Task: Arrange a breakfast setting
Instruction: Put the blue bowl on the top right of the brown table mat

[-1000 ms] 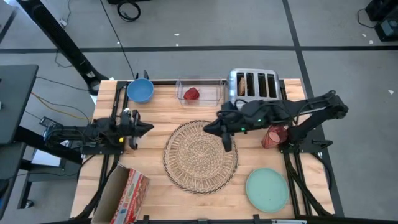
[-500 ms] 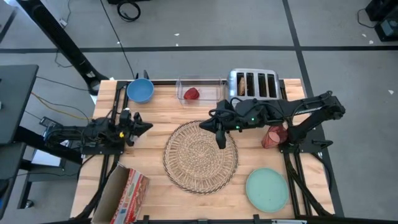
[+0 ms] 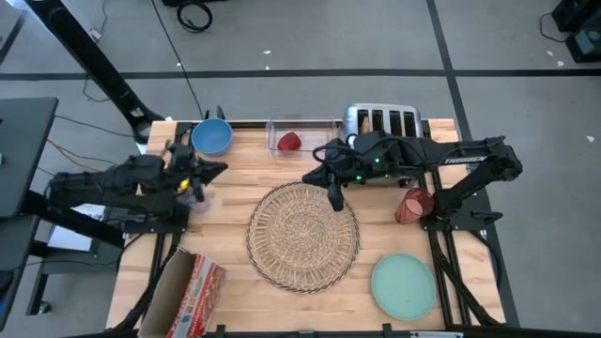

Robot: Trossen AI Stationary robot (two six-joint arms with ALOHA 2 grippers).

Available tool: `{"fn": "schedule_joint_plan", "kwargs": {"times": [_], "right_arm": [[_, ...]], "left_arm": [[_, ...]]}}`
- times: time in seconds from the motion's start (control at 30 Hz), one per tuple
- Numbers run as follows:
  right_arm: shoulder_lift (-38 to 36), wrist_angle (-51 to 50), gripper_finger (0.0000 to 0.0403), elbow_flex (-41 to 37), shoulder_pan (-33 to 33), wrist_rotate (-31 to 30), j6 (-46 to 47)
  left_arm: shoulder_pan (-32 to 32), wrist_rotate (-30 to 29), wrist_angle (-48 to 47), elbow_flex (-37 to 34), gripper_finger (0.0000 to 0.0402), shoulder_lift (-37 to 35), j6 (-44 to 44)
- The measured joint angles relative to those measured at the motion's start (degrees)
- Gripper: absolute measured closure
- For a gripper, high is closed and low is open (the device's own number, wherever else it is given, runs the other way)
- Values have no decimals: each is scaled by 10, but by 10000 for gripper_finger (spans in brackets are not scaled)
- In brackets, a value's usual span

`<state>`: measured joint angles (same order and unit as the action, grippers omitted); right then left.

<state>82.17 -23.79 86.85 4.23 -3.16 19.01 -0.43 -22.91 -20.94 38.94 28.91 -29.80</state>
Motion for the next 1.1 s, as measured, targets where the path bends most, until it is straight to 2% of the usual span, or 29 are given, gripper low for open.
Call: {"fn": "schedule_joint_plan", "kwargs": {"times": [0.1, 0.27, 0.5, 0.63, 0.8, 0.93, 1.1], "right_arm": [[-6, 5, 398, 0, -10, -9, -40], [-22, 8, 400, 0, -27, -25, -49], [-54, -95, 396, 0, -11, -30, -42], [-71, -154, 378, 0, 20, -32, -42], [-86, -187, 341, 0, 56, -33, -40], [-94, -183, 308, 0, 72, -54, -36], [-95, -183, 279, 0, 77, -78, -46]], "left_arm": [[40, -10, -110, 71, 390, 78, -14], [140, 11, -167, 161, 390, 188, -26], [314, 97, -272, 279, 390, 356, 8], [386, 133, -348, 308, 376, 434, 18], [424, 176, -391, 309, 310, 509, 7], [422, 166, -387, 309, 253, 543, 7], [421, 145, -385, 309, 229, 578, 5]]}}
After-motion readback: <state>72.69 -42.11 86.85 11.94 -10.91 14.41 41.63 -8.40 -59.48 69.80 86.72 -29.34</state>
